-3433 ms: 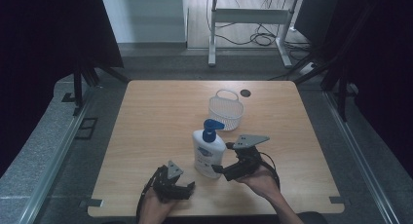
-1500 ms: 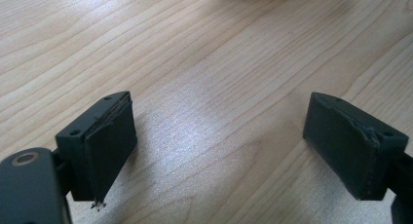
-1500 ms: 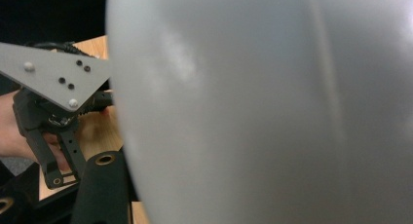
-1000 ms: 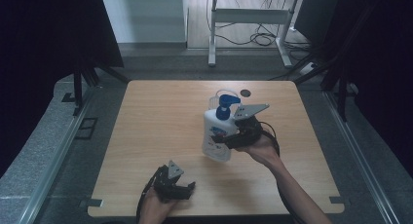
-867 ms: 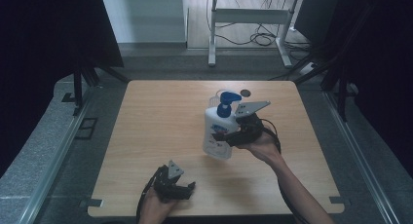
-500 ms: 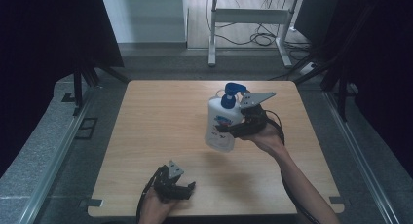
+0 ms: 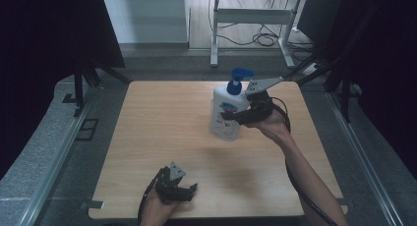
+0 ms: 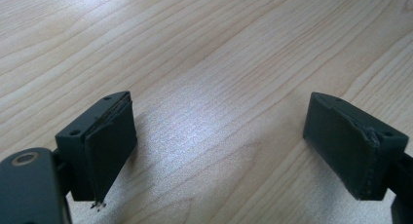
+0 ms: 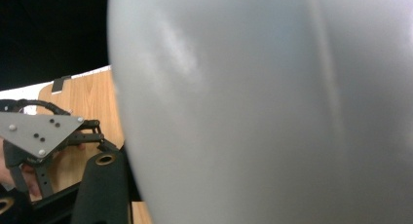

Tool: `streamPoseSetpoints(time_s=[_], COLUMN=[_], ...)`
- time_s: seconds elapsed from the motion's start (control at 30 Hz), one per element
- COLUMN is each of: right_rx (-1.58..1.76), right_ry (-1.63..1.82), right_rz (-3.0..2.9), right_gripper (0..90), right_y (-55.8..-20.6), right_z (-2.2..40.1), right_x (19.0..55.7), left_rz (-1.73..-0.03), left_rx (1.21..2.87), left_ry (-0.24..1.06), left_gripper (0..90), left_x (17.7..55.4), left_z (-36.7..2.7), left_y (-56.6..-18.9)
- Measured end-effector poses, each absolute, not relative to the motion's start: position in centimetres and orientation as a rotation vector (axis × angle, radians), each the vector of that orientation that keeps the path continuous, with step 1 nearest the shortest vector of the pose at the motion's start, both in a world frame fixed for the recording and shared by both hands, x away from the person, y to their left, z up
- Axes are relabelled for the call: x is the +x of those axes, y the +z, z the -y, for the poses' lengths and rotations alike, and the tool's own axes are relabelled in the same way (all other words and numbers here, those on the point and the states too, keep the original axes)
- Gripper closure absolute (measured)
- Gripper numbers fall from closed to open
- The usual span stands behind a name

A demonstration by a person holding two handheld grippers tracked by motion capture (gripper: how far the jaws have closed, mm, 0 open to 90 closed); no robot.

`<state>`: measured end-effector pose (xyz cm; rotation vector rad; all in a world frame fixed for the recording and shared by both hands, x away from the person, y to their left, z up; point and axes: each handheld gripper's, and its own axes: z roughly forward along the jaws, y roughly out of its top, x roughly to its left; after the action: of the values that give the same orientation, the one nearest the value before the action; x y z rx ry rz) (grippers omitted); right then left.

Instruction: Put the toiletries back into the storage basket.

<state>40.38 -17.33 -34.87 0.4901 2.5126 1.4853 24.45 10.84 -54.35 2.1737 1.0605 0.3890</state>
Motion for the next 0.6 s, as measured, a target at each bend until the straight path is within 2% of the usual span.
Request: streamPoseSetpoints(time_s=[0.6], right_rx=[0.511], right_ry=[1.489], right_rz=[-2.473], right_gripper=[37.7], right_y=[-32.7], right_z=[17.6], right_x=[43.6], left_rz=[-1.061], left_rx=[2.172], left_ry=[0.386], left_gripper=[11.6], left_x=[24.5], left_z=[-10.8], left_y=[-54.3])
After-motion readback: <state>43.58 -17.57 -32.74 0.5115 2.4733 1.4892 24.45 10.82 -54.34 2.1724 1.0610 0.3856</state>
